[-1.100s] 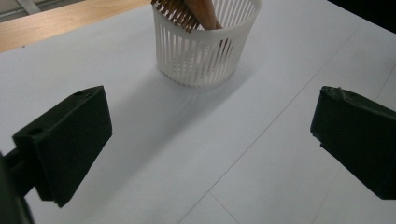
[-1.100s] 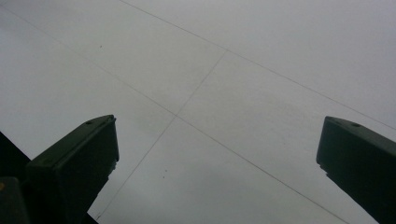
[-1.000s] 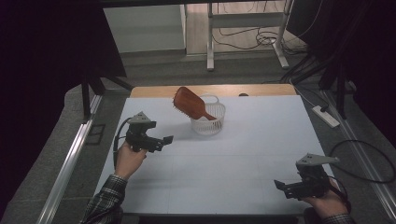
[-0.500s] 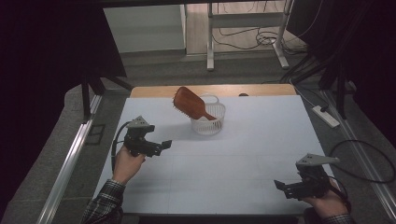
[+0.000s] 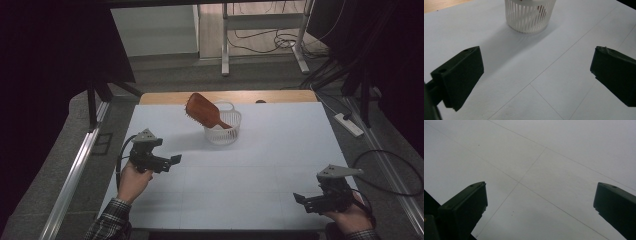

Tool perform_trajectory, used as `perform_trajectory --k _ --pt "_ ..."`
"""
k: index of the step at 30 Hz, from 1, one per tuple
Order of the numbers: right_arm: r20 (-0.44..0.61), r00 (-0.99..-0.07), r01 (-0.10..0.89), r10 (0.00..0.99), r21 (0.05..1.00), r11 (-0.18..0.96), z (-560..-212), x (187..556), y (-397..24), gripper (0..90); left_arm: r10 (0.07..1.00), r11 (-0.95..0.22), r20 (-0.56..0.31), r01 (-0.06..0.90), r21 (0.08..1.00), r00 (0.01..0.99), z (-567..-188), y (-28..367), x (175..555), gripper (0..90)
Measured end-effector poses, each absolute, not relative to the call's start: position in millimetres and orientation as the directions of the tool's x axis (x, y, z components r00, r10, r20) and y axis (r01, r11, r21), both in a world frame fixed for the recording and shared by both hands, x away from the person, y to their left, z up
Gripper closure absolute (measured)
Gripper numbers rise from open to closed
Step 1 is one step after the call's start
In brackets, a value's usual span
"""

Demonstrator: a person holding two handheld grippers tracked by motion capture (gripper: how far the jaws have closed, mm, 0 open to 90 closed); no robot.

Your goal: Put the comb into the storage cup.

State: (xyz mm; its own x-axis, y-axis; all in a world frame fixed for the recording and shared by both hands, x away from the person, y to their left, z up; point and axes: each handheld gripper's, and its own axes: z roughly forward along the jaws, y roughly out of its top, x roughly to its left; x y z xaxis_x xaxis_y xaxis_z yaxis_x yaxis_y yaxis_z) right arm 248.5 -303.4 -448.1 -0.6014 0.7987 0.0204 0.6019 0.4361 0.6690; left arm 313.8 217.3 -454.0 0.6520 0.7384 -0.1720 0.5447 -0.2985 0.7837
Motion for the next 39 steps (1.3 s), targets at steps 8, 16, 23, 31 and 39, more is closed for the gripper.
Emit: perform_trajectory --k 8,16,23,31,39 --pt "0.019 -0.603 0.601 0.798 0.668 0.438 -448.3 248.6 -303.2 0.0 0.746 -0.299 -0.167 0.549 0.781 0.644 -455.4 219.1 307.2 0.0" --pt "0.015 -0.608 0.597 0.794 0.667 0.445 -448.5 248.4 -302.6 0.0 0.755 -0.308 -0.148 0.545 0.78 0.639 -454.9 219.3 300.0 0.0" --pt "0.013 -0.609 0.595 0.793 0.668 0.446 -448.4 248.2 -302.6 0.0 0.761 -0.305 -0.147 0.549 0.778 0.632 -455.2 221.4 294.5 0.0" --pt "0.011 -0.609 0.596 0.793 0.667 0.448 -448.2 248.0 -302.0 0.0 0.767 -0.299 -0.148 0.552 0.778 0.624 -455.7 225.1 286.6 0.0" --pt "0.009 -0.607 0.597 0.795 0.666 0.448 -448.1 248.0 -301.4 0.0 0.776 -0.287 -0.155 0.561 0.776 0.611 -456.8 230.3 278.3 0.0"
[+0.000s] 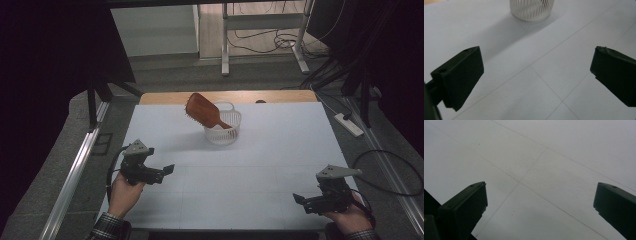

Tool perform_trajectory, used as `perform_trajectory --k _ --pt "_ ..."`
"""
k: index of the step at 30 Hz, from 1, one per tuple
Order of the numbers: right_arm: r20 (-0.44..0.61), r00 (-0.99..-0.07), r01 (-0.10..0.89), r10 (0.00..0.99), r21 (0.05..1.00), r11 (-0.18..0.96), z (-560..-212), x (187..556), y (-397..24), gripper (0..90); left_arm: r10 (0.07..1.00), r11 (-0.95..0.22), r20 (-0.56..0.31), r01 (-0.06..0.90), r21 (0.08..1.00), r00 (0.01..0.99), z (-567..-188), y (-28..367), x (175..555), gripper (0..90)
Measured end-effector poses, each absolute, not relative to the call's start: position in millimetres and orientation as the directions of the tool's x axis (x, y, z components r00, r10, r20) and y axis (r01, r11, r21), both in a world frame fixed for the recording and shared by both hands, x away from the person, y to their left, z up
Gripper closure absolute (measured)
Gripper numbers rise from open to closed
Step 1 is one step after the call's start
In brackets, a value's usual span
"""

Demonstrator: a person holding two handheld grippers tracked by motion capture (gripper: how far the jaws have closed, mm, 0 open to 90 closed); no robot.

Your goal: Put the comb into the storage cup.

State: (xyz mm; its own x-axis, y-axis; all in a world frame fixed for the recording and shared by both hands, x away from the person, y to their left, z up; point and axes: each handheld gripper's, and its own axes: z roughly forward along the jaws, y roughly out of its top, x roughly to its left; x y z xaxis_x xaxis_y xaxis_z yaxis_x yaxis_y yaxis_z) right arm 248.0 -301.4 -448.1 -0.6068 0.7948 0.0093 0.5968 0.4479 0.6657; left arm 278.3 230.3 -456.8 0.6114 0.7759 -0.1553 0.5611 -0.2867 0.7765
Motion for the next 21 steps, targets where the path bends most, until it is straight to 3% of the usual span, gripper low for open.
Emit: perform_trajectory --k 21 --pt "0.008 -0.605 0.595 0.796 0.669 0.446 -448.0 248.3 -301.8 0.0 0.799 -0.265 -0.16 0.578 0.771 0.58 -460.7 244.7 256.7 0.0"
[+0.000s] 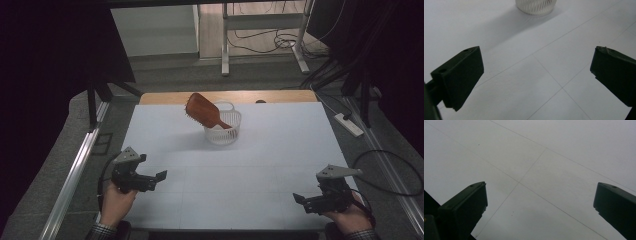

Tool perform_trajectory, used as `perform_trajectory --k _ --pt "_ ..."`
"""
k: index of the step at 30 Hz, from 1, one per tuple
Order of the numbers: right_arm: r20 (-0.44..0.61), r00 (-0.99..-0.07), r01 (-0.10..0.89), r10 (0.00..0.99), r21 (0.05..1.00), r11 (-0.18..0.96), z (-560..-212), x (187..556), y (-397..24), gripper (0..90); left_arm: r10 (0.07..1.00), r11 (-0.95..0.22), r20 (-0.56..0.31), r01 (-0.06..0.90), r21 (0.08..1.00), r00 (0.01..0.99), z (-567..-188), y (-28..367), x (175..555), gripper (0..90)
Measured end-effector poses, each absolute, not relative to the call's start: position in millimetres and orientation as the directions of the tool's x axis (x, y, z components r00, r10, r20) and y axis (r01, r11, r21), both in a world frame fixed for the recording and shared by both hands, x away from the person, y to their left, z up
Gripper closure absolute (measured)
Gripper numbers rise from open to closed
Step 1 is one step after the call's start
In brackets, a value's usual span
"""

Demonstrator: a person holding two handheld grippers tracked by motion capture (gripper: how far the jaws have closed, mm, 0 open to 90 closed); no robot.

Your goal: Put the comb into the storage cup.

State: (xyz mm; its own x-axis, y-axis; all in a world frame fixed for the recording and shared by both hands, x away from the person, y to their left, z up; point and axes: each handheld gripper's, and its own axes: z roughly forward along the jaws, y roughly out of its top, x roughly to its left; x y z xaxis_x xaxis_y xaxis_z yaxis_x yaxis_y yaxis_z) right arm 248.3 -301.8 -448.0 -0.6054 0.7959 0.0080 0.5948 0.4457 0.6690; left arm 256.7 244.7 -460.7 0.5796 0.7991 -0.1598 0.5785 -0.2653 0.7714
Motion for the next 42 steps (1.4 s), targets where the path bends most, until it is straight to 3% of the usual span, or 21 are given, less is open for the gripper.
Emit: perform_trajectory --k 42 --pt "0.001 -0.605 0.592 0.796 0.669 0.449 -447.8 247.9 -301.7 0.0 0.833 -0.248 -0.157 0.611 0.752 0.531 -471.6 266.5 217.6 0.0"
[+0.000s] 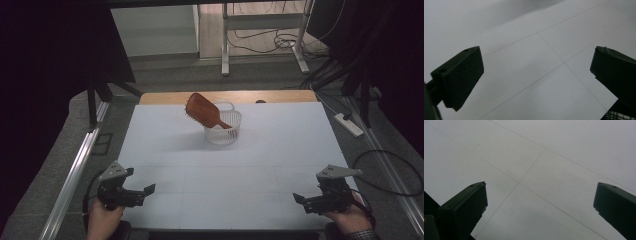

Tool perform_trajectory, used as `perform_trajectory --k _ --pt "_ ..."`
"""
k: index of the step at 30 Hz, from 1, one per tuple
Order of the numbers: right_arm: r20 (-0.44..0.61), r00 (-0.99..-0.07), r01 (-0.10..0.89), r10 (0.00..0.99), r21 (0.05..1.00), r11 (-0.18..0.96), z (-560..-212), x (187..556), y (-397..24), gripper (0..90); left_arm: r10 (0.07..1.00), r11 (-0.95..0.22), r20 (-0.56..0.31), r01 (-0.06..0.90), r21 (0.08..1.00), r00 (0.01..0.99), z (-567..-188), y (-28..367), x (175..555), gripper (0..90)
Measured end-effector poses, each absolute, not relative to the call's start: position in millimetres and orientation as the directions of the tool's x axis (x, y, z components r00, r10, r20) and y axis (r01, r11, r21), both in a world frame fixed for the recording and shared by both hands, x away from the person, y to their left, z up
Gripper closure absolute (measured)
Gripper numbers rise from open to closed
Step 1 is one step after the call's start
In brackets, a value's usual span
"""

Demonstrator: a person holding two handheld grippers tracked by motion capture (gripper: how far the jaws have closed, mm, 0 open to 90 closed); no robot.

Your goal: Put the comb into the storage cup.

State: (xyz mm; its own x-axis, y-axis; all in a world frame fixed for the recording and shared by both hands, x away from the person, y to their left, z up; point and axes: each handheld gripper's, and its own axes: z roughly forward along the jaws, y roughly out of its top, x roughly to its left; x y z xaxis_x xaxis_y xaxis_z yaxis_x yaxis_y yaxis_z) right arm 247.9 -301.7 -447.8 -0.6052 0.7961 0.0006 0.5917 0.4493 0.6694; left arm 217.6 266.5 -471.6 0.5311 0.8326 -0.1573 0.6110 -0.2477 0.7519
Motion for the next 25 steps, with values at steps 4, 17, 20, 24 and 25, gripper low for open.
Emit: perform_trajectory --k 4,17,20,24,25 --pt "0.0 -0.605 0.591 0.796 0.67 0.449 -447.9 247.8 -301.6 0.0 0.835 -0.249 -0.155 0.613 0.75 0.528 -472.4 267.1 214.8 0.0" --pt "-0.001 -0.604 0.593 0.797 0.668 0.45 -447.9 247.8 -301.1 0.0 0.844 -0.263 -0.139 0.626 0.734 0.518 -473.2 266.7 208.5 0.0" --pt "-0.002 -0.604 0.592 0.797 0.668 0.451 -447.9 247.7 -300.9 0.0 0.846 -0.273 -0.127 0.625 0.732 0.518 -473.0 266.0 206.8 0.0" --pt "-0.002 -0.605 0.592 0.796 0.667 0.452 -448.1 247.9 -301.0 0.0 0.843 -0.273 -0.131 0.626 0.73 0.521 -473.0 265.7 207.6 0.0" --pt "-0.004 -0.604 0.593 0.797 0.665 0.453 -448.4 248.1 -301.1 0.0 0.843 -0.269 -0.138 0.631 0.728 0.519 -473.1 265.6 208.3 0.0"
